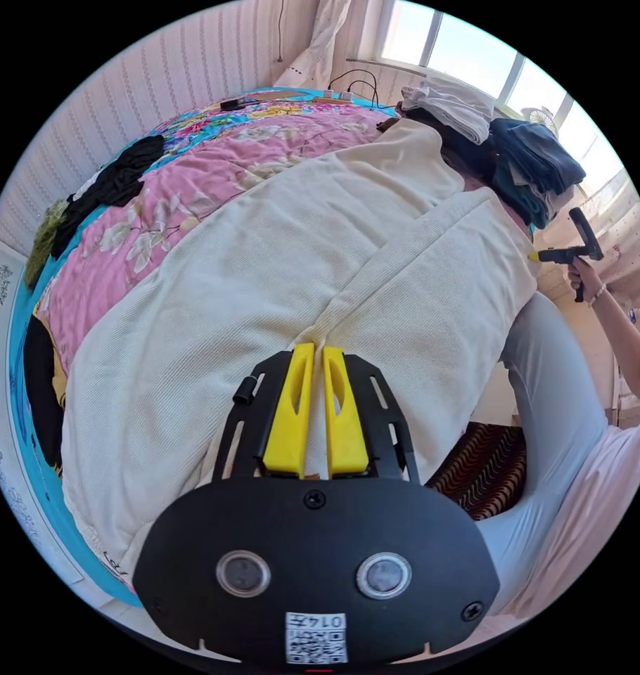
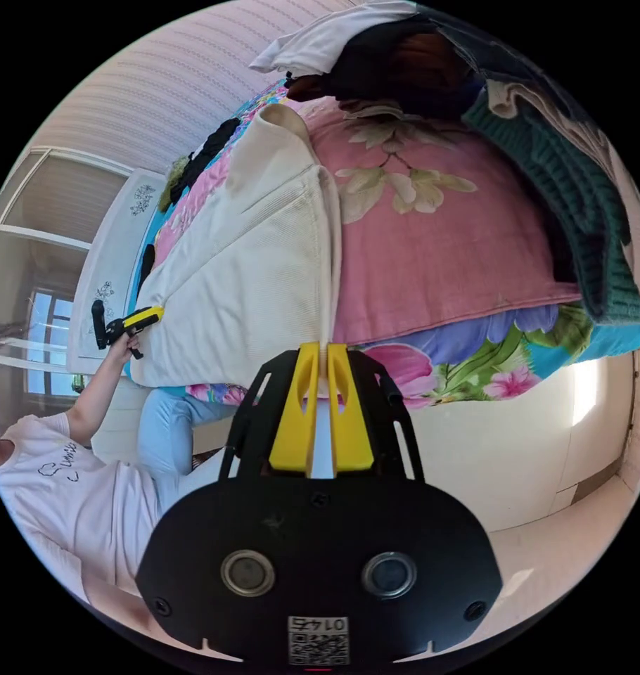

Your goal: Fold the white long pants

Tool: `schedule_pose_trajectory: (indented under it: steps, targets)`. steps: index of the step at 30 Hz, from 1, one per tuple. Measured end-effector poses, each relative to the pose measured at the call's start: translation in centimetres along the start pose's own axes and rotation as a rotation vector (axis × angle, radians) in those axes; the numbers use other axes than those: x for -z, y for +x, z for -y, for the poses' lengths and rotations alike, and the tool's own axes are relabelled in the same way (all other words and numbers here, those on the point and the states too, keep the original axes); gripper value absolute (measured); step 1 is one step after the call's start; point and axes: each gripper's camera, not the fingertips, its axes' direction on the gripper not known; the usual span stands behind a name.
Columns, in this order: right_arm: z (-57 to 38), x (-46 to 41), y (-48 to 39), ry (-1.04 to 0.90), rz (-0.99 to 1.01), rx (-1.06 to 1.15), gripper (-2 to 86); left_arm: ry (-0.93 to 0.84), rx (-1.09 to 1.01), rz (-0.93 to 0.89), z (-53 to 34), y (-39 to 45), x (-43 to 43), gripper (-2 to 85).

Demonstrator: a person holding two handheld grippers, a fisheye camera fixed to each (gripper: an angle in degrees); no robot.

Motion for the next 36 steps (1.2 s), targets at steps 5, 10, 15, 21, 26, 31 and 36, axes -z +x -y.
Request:
schedule_pose_trajectory:
  steps: [5,10,15,21,26,31,36]
  targets:
    - [-0.7,4.8,-1.2,0.038,0.045,-0.013,1.3,0.010,-0.051,-0.025,-0.7,0.5,1.4,2.9]
    - [0.8,4.4,-2.6,-0.052,-0.034,-0.056,2.5,-0.001,-0.087,-0.029,-1.8,0.2,2.1,3.5]
    - [6.5,7.5,-9.7,0.169,-0.269,0.069,6.2,0.051,-0.118,0.054,-3.1,-1.2,5.8,1.6]
    - [19.5,6.8,-18.8,0.275,-0.206,0.296,9.4,0.078,-0.012,0.170,-3.2,-6.1,6.9,1.9]
    - [28.8,2.4,-22.9,0.118,-0.342,0.284,11.8,0.075,0.088,0.205,-2.4,-10.0,5.7,4.6]
    - [32.5,-0.4,-23.6,-0.004,-0.468,0.261,3.8,0.037,0.244,0.179,-3.2,-14.9,4.3,6.5]
    - [34.2,-1.7,-26.2,-0.047,-0.642,0.369,5.0,0.039,0.254,0.185,-5.3,-16.2,3.6,6.5]
